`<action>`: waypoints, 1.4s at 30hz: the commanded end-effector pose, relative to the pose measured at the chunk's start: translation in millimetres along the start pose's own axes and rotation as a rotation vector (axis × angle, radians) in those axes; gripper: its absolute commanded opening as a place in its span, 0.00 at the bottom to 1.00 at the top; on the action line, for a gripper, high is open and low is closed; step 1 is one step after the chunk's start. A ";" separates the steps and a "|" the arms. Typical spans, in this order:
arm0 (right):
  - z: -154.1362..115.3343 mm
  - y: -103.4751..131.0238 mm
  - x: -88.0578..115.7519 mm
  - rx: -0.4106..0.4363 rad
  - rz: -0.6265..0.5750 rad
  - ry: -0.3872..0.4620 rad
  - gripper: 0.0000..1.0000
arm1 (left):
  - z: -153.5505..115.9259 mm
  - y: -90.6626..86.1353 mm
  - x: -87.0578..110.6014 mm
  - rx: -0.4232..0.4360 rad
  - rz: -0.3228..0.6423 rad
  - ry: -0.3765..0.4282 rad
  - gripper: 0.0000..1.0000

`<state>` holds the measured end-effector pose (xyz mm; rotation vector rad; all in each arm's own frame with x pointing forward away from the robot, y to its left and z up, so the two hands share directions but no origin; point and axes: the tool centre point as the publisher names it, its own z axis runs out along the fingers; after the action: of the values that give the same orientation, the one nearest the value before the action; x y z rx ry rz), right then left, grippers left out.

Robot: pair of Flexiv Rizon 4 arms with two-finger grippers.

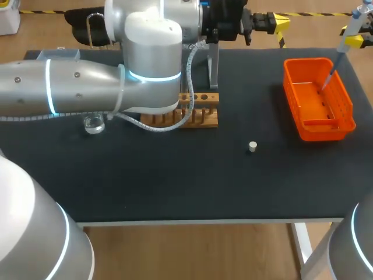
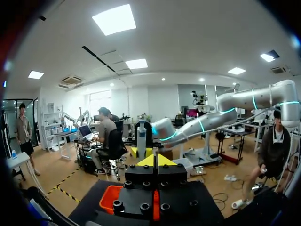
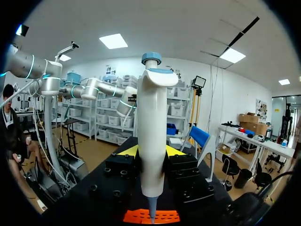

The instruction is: Invert the test tube, pick up the pipette, mount the tip to pipette, aspirate from beaker and dispense into the tube, eject the tip, return the pipette, and cap with the stopper.

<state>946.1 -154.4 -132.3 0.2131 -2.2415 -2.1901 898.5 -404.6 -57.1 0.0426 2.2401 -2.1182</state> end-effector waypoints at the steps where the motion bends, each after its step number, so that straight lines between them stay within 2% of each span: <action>1: 0.2 1.1 0.2 0.004 -0.001 -0.001 0.00 | 28.8 1.1 -7.6 0.037 0.018 0.006 0.00; 6: 0.2 1.1 0.2 0.004 -0.001 -0.001 0.00 | 58.8 -3.2 -9.4 0.059 0.043 0.021 0.00; 12: 0.2 1.1 0.2 0.004 -0.001 -0.001 0.00 | 80.4 -8.2 -12.6 0.077 0.051 -0.033 0.00; 18: 0.2 1.1 0.2 0.004 -0.001 -0.001 0.00 | 94.3 -13.4 -16.2 0.079 0.018 -0.074 0.00; 42: 0.2 1.1 0.2 0.004 -0.001 -0.001 0.00 | 141.4 -24.5 -29.4 0.090 0.034 -0.109 0.00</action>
<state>946.1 -154.4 -132.3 0.2130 -2.2418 -2.1900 928.3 -529.7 -36.4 0.0158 2.1049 -2.1582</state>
